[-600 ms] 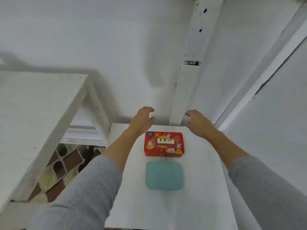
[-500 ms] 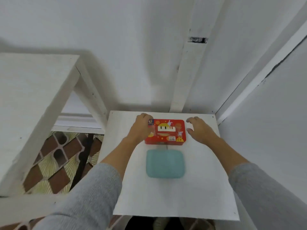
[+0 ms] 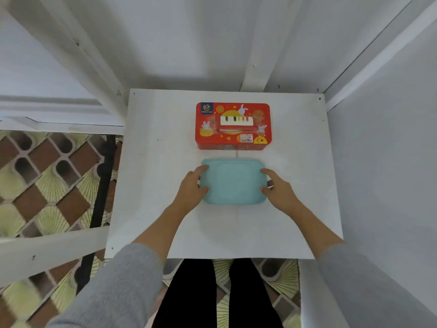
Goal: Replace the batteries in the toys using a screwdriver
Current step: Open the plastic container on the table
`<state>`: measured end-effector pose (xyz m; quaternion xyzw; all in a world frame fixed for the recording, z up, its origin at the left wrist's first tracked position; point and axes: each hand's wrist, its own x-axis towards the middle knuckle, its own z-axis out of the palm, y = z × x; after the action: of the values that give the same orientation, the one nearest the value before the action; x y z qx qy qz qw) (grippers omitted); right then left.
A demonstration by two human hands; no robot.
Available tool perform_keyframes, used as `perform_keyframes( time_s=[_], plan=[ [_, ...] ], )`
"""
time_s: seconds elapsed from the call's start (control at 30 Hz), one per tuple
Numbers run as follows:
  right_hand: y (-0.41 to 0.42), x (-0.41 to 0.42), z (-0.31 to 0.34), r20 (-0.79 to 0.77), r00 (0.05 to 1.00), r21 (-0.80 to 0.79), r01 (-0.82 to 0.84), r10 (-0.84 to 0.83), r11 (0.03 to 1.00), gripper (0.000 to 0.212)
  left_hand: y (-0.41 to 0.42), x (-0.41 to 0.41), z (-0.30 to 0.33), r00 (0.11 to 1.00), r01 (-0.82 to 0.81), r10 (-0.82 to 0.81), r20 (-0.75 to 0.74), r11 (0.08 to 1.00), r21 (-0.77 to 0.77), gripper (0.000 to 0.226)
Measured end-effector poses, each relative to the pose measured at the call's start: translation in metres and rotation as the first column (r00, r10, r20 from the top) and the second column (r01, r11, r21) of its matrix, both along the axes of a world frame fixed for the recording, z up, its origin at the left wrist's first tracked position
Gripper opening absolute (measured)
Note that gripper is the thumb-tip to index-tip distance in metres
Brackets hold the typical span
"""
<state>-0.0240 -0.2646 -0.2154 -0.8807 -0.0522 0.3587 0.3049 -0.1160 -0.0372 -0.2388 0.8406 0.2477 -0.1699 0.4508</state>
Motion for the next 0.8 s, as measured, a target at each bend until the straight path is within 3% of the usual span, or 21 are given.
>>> perform_keyframes(
  time_s=[0.3, 0.5, 0.8],
  plan=[
    [0.017, -0.004, 0.039, 0.170, 0.985, -0.009, -0.019, 0.020, 1.000, 0.047, 0.015, -0.002, 0.047, 0.998, -0.034, 0.030, 0.059, 0.998, 0.053, 0.056],
    [0.053, 0.022, 0.129, 0.408, 0.911, 0.130, 0.003, -0.056, 0.992, 0.041, 0.052, 0.024, 0.144, 0.965, -0.109, 0.096, 0.243, 0.993, 0.043, 0.054],
    [0.107, 0.034, 0.280, 0.647, 0.727, 0.397, -0.064, -0.230, 0.916, 0.035, 0.100, 0.043, 0.300, 0.831, -0.192, 0.098, 0.547, 0.974, 0.117, 0.042]
  ],
)
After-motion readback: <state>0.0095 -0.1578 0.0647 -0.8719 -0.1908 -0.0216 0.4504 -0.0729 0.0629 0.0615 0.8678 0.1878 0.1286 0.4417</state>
